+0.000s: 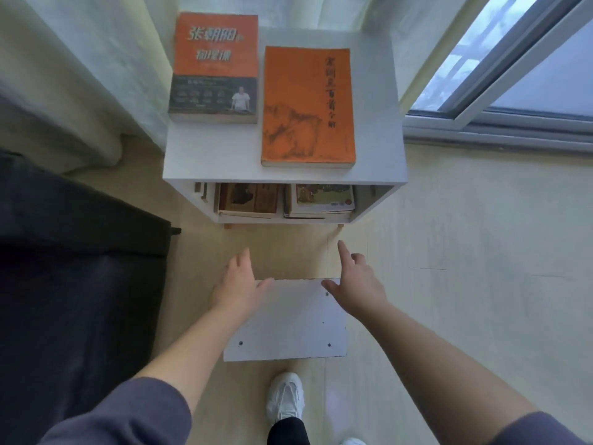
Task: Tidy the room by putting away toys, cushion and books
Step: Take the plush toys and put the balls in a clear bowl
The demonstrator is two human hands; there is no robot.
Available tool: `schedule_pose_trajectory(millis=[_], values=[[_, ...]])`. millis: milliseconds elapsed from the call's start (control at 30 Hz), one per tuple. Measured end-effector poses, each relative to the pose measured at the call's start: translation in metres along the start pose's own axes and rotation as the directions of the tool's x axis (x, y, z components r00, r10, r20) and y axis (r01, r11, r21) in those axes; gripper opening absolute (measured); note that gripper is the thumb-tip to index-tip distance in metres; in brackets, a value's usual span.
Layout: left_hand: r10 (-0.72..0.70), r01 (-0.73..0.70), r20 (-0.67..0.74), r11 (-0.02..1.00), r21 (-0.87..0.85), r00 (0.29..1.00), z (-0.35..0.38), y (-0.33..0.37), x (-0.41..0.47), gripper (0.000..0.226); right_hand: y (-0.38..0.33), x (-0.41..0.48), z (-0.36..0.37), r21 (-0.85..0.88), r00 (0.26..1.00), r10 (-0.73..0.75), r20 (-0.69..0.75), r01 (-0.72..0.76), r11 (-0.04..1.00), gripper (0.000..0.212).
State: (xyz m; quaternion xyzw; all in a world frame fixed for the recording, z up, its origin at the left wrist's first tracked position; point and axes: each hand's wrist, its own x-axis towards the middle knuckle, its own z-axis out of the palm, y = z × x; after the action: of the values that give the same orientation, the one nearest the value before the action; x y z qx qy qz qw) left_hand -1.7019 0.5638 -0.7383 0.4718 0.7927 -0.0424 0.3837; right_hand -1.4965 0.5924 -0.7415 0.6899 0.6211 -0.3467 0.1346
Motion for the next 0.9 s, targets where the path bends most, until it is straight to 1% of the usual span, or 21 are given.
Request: schedule_pose_trajectory(millis=[100,133,200,267,333,433,533,633,733,767,833,867,900], values=[[0.191,-0.188,-0.055,0.981,0.049,0.980,-0.058,0.049,-0.050,0.085,-0.020,-0.049,-0.072,-0.014,0.992,-0.102,-0.079,0.101,0.995,0.082],[0.247,-0.242,-0.075,0.968,0.065,0.966,-0.075,0.064,-0.070,0.083,-0.024,-0.068,-0.094,-0.013,0.986,-0.133,-0.100,0.133,0.991,0.081],[0.351,-0.340,-0.157,0.936,0.095,0.923,-0.111,0.094,-0.109,0.081,-0.028,-0.108,-0.144,-0.032,0.964,-0.208,-0.167,0.205,0.978,0.081],[0.432,-0.418,-0.223,0.902,0.109,0.874,-0.145,0.127,-0.159,0.079,-0.022,-0.157,-0.196,-0.041,0.938,-0.250,-0.240,0.248,0.968,0.080],[0.488,-0.473,-0.265,0.873,0.120,0.832,-0.167,0.155,-0.201,0.078,-0.010,-0.197,-0.234,-0.037,0.914,-0.268,-0.306,0.270,0.962,0.078],[0.560,-0.547,-0.311,0.826,0.138,0.768,-0.184,0.196,-0.257,0.074,0.018,-0.246,-0.282,-0.006,0.879,-0.250,-0.406,0.271,0.963,0.077],[0.621,-0.619,-0.368,0.773,0.141,0.692,-0.185,0.248,-0.316,0.070,0.065,-0.294,-0.327,0.010,0.822,-0.241,-0.515,0.287,0.958,0.077],[0.642,-0.651,-0.421,0.745,0.145,0.641,-0.175,0.289,-0.354,0.067,0.107,-0.322,-0.360,0.004,0.761,-0.256,-0.596,0.321,0.947,0.076],[0.655,-0.682,-0.466,0.718,0.137,0.595,-0.145,0.335,-0.402,0.065,0.169,-0.357,-0.390,0.002,0.706,-0.268,-0.655,0.357,0.934,0.076],[0.669,-0.703,-0.483,0.697,0.142,0.566,-0.129,0.356,-0.422,0.064,0.200,-0.372,-0.399,0.002,0.691,-0.263,-0.674,0.357,0.934,0.076],[0.681,-0.724,-0.489,0.677,0.134,0.545,-0.102,0.384,-0.450,0.062,0.245,-0.394,-0.412,-0.011,0.674,-0.263,-0.691,0.353,0.935,0.075],[0.681,-0.723,-0.481,0.678,0.133,0.551,-0.092,0.389,-0.457,0.062,0.257,-0.399,-0.413,-0.003,0.673,-0.252,-0.695,0.348,0.937,0.074],[0.707,-0.747,-0.480,0.648,0.147,0.519,-0.072,0.416,-0.478,0.061,0.293,-0.418,-0.425,0.006,0.655,-0.241,-0.716,0.350,0.937,0.074]])
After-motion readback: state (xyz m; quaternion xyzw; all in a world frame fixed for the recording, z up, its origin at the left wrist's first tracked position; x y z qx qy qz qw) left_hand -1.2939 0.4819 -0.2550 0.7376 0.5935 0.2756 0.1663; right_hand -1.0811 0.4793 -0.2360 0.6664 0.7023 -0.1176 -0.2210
